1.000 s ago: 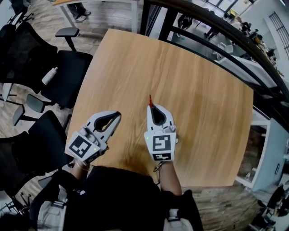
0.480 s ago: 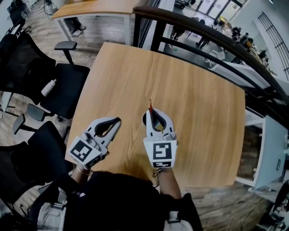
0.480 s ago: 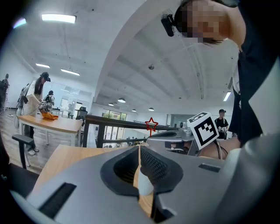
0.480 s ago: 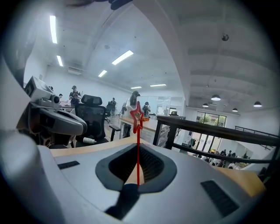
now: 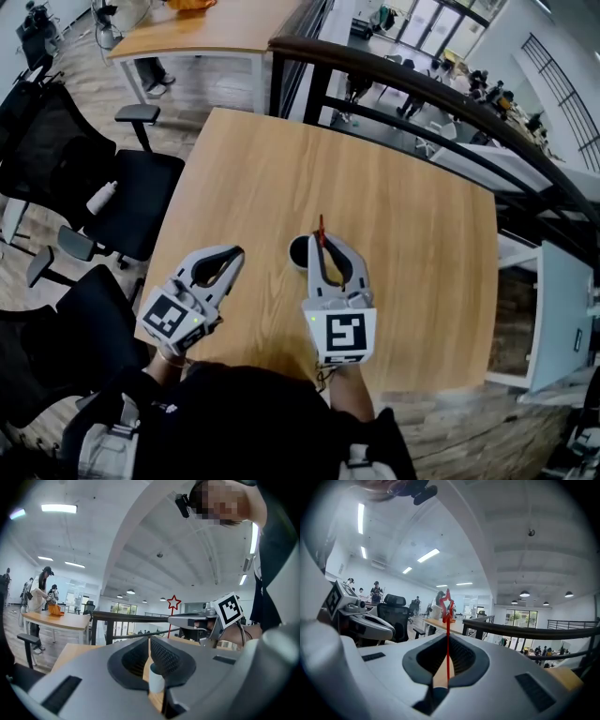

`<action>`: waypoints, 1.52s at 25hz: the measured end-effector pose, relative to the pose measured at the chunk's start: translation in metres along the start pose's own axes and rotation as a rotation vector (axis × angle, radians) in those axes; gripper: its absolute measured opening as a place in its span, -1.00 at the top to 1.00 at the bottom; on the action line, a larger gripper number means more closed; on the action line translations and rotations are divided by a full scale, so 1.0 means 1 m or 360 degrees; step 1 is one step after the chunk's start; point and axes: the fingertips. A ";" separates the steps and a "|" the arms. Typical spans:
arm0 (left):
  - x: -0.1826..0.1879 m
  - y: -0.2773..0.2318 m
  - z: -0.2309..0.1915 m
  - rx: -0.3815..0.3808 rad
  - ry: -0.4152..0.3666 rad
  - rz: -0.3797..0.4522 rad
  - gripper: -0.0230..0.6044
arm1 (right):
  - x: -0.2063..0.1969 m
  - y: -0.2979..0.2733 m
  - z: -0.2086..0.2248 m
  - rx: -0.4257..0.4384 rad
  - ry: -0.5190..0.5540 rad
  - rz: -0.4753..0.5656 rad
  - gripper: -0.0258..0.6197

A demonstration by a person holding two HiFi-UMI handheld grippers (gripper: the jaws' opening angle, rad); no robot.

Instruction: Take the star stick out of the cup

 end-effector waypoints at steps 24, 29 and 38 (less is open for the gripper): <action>0.026 0.012 0.040 -0.0089 -0.0058 0.0046 0.85 | 0.053 0.053 -0.005 -0.0055 -0.0053 0.0145 0.84; 0.022 0.011 0.035 -0.0102 -0.0062 0.0018 0.85 | 0.048 0.048 -0.007 -0.0053 -0.0057 0.0134 0.84; 0.017 0.015 0.040 -0.0120 -0.0082 -0.0036 0.85 | 0.048 0.052 -0.011 -0.0031 -0.0066 0.0128 0.84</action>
Point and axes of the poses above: the fingertips, and each gripper's own axes: y backward along the fingers, z to its right, x out of its top, and after that the axes turned 12 degrees about z, right-handed
